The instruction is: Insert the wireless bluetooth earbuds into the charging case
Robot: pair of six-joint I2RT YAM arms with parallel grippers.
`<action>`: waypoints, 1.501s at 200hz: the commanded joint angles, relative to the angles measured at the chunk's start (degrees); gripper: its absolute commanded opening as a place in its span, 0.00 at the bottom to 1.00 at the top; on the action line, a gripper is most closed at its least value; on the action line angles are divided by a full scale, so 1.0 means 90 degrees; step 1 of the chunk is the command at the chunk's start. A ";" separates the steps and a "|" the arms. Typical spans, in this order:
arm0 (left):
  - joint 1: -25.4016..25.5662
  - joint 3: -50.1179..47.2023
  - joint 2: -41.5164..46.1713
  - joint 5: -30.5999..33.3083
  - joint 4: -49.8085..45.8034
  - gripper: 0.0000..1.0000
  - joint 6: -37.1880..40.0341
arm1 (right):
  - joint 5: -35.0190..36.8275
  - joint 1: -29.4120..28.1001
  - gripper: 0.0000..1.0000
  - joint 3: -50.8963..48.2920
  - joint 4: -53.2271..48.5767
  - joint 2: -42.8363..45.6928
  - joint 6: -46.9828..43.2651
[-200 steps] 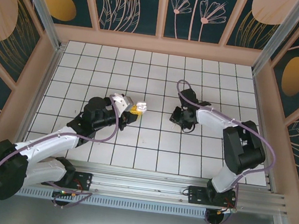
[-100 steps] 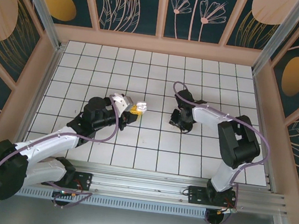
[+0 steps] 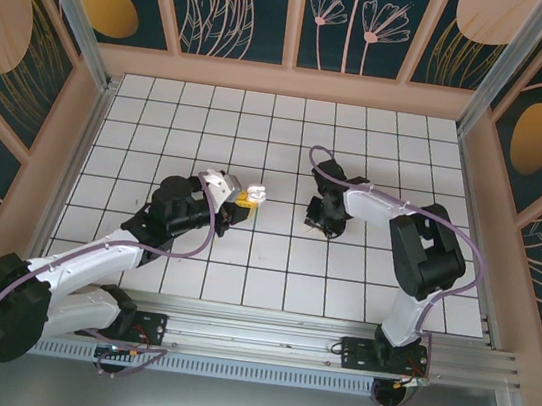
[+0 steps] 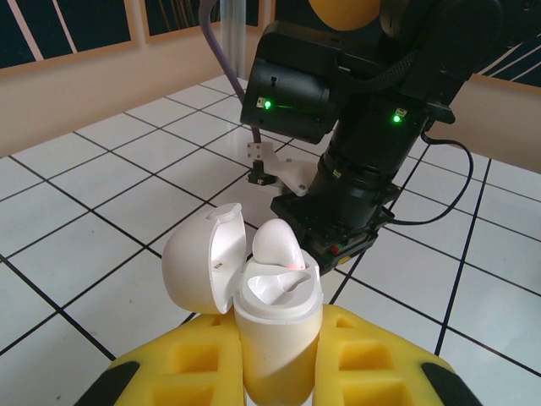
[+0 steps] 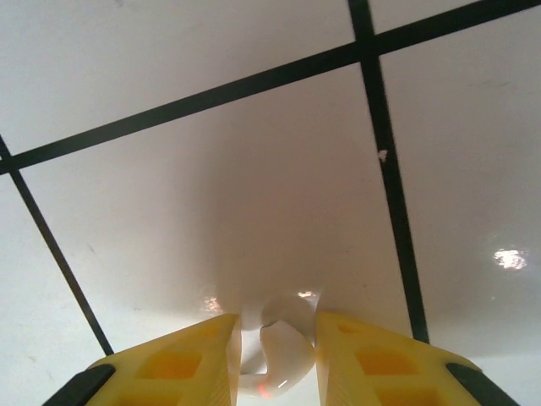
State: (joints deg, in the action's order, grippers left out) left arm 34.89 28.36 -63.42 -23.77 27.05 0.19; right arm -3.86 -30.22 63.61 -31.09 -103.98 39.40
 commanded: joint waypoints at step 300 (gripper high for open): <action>0.0007 -0.0547 -0.0170 -0.0582 0.1215 0.00 0.0123 | 0.2003 -0.1509 0.07 0.2911 -0.2006 0.0744 -0.2960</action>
State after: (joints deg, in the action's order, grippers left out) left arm 34.89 24.58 -64.69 -26.65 33.15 1.10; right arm 11.20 -42.02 86.67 -44.88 -100.73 17.06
